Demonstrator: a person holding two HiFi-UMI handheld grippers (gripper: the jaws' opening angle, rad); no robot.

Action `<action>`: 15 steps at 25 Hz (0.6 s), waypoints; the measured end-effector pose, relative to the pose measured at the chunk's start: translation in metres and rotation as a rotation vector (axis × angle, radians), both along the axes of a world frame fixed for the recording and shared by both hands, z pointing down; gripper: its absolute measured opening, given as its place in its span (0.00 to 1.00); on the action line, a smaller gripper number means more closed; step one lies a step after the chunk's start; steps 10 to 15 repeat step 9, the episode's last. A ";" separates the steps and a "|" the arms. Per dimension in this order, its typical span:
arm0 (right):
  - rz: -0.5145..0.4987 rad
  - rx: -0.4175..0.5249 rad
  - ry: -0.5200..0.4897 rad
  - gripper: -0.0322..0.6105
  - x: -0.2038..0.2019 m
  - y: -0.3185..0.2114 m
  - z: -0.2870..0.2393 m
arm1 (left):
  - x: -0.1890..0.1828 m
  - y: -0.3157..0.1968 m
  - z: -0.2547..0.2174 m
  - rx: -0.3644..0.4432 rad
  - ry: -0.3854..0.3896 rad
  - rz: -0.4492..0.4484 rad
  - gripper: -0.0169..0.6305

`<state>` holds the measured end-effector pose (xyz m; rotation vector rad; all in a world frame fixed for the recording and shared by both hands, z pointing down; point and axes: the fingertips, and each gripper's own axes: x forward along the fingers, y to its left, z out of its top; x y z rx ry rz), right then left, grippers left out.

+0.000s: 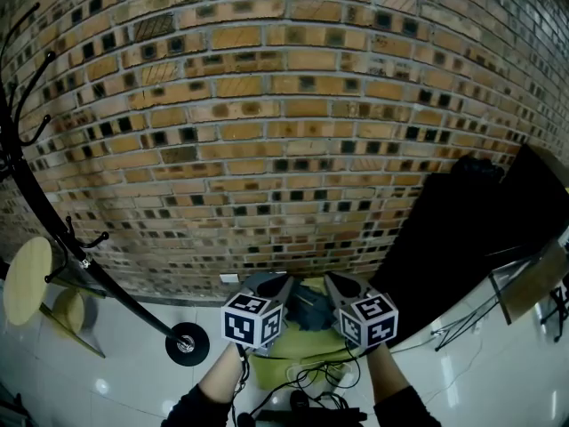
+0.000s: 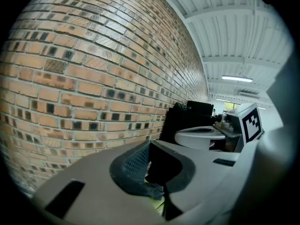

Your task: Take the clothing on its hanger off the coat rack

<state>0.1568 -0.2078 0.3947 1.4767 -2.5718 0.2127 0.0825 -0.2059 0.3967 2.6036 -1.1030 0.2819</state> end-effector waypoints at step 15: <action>-0.010 0.002 0.003 0.06 -0.005 0.005 -0.005 | -0.005 0.004 -0.004 0.002 0.003 -0.010 0.04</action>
